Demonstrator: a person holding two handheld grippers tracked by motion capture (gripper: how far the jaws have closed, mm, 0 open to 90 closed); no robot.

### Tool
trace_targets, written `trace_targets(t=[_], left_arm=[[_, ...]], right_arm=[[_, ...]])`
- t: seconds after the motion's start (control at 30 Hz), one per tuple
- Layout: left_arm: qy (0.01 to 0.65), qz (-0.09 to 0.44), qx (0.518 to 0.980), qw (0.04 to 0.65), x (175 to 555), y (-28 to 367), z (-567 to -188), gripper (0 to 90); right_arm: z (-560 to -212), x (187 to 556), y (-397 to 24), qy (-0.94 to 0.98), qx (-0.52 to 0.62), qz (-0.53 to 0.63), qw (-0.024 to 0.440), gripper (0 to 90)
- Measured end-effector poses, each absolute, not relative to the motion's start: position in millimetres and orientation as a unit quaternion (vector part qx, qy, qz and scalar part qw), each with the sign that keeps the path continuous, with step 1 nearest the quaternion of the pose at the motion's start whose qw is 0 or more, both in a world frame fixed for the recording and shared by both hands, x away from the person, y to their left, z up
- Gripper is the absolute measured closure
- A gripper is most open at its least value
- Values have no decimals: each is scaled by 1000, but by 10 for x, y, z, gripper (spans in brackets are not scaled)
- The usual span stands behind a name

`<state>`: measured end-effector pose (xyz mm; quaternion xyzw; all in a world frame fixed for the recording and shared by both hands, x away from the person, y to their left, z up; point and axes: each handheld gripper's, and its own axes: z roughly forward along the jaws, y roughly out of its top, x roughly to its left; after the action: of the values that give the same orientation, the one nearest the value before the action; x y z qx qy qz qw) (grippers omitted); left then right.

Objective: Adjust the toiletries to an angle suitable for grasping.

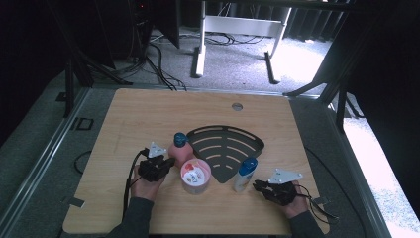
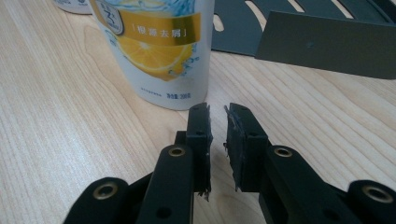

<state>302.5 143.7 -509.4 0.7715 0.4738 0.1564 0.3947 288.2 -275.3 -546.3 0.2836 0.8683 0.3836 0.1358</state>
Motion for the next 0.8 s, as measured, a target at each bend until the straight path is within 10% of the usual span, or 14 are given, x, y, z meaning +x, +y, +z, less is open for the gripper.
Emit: trace_targets(t=[0.8], left_arm=[[371, 119, 838, 382, 2553, 1084, -4903, 897]], right_arm=[[-5468, 2883, -2746, 869, 284, 382, 134, 780]])
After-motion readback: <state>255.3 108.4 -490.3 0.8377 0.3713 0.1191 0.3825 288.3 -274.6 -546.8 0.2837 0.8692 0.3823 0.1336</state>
